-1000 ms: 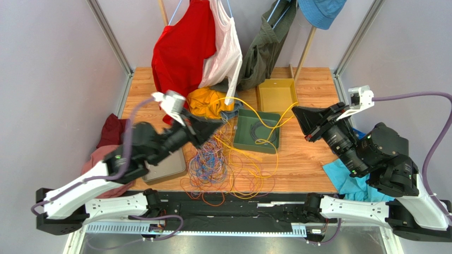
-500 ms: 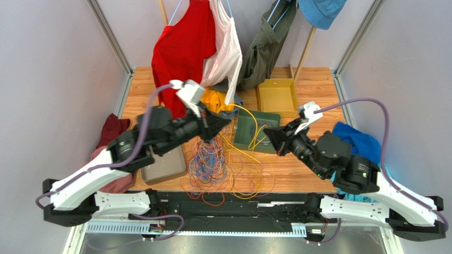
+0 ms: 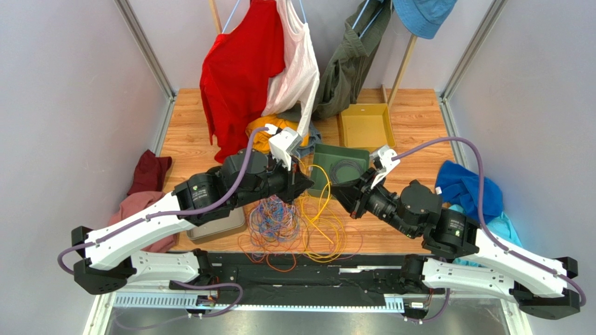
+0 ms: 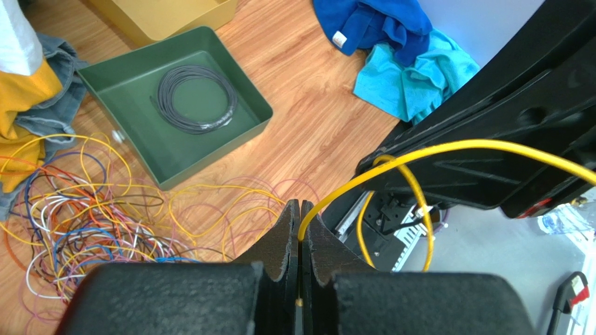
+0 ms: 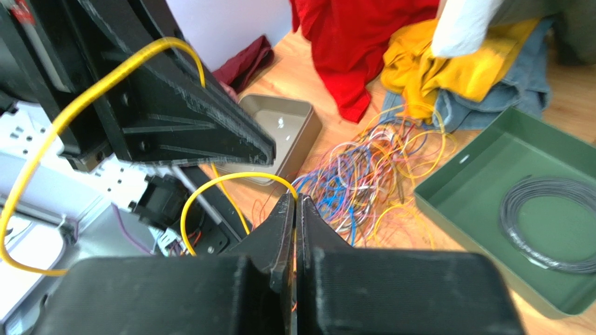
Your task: Untangle the cables
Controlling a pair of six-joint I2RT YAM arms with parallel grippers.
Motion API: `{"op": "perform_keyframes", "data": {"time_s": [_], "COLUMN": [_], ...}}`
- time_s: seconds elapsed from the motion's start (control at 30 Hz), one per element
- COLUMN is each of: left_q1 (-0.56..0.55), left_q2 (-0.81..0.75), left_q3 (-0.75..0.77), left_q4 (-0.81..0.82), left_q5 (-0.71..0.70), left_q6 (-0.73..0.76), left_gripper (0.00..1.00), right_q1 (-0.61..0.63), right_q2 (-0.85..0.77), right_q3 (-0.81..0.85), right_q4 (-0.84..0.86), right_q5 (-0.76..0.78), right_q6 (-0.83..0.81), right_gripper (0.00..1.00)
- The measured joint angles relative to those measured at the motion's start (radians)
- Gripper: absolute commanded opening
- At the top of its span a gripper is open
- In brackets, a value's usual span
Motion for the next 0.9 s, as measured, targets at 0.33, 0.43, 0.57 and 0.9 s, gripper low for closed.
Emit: {"op": "perform_keyframes", "data": {"time_s": [0.33,0.43,0.57,0.9], "left_q1": [0.0,0.0,0.0,-0.001], "left_q2": [0.05,0.076,0.104,0.129], "left_q3": [0.069,0.083,0.102,0.118], "left_q4": [0.023,0.029,0.028,0.029], "left_q5": [0.047,0.062,0.074,0.073], "left_q6": [-0.027,-0.039,-0.042,-0.045], "left_gripper": [0.0,0.0,0.0,0.0], "right_q1": [0.0,0.0,0.0,0.0], "right_q2": [0.025,0.03,0.017,-0.014], "right_q3": [-0.146,-0.162,-0.199,-0.257], "right_q4": [0.135,0.172,0.242,0.317], "right_q5": [-0.177,-0.212,-0.248,-0.297], "right_q6": [0.055,0.066,0.077,0.094], "right_gripper": [0.23,0.34,0.43,0.48]}}
